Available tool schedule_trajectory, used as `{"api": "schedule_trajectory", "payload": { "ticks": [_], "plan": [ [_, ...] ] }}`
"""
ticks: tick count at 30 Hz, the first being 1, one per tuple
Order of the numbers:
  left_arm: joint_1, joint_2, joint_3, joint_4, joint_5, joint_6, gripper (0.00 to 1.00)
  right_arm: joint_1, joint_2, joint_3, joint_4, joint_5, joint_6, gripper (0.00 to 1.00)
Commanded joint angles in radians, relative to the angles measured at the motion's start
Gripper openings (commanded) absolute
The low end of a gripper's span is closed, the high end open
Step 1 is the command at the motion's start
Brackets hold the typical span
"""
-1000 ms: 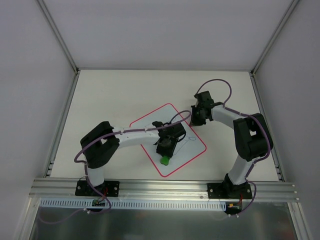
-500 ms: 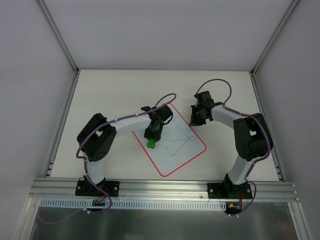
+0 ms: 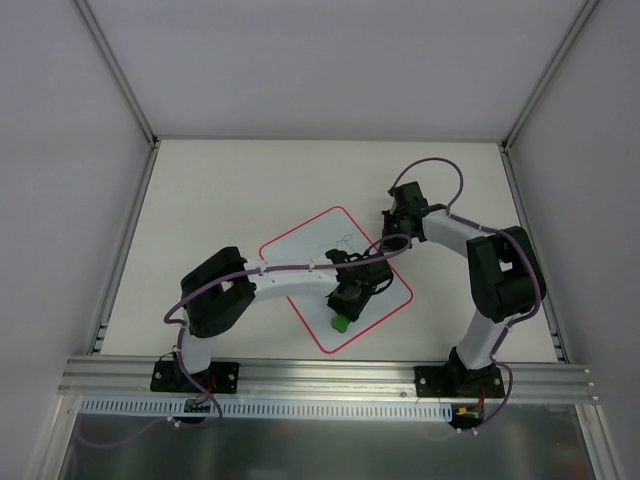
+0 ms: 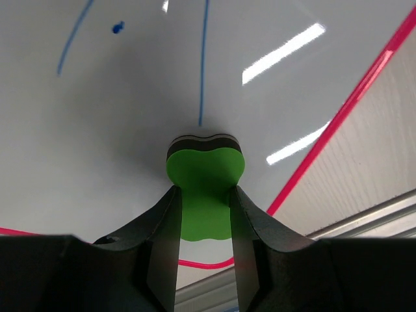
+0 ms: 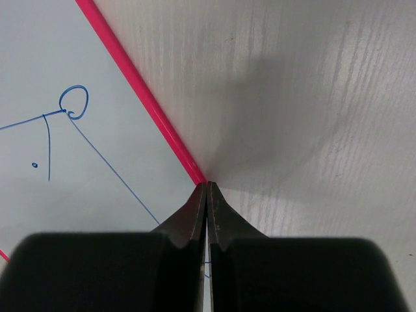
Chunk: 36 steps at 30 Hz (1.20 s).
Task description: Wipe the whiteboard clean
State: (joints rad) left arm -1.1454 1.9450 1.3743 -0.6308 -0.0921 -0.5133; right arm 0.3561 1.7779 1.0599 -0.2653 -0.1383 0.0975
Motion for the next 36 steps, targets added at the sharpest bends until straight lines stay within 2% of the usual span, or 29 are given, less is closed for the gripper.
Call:
{"api": "schedule_trajectory", "payload": {
  "ticks": [1,4,13,23,29,36],
  "plan": [
    [-0.034,0.042,-0.024,-0.038,0.072,-0.016,0.0,-0.002,0.037,-0.023,-0.023,0.063,-0.005,0.0],
    [-0.021,0.023,-0.024,-0.04,0.026,-0.007,0.0,-0.002,0.035,-0.024,-0.025,0.062,-0.005,0.0],
    [0.272,-0.018,-0.05,-0.04,-0.063,0.035,0.0,-0.002,0.015,-0.028,-0.028,0.075,-0.013,0.0],
    [0.499,0.115,0.127,-0.041,-0.124,0.104,0.0,-0.002,-0.003,-0.035,-0.029,0.071,-0.016,0.0],
    [0.51,0.23,0.276,-0.041,-0.054,0.133,0.0,0.003,-0.006,-0.038,-0.028,0.068,-0.015,0.0],
    [0.385,0.305,0.379,-0.041,0.021,0.128,0.0,0.003,-0.005,-0.04,-0.029,0.068,-0.009,0.0]
  ]
}}
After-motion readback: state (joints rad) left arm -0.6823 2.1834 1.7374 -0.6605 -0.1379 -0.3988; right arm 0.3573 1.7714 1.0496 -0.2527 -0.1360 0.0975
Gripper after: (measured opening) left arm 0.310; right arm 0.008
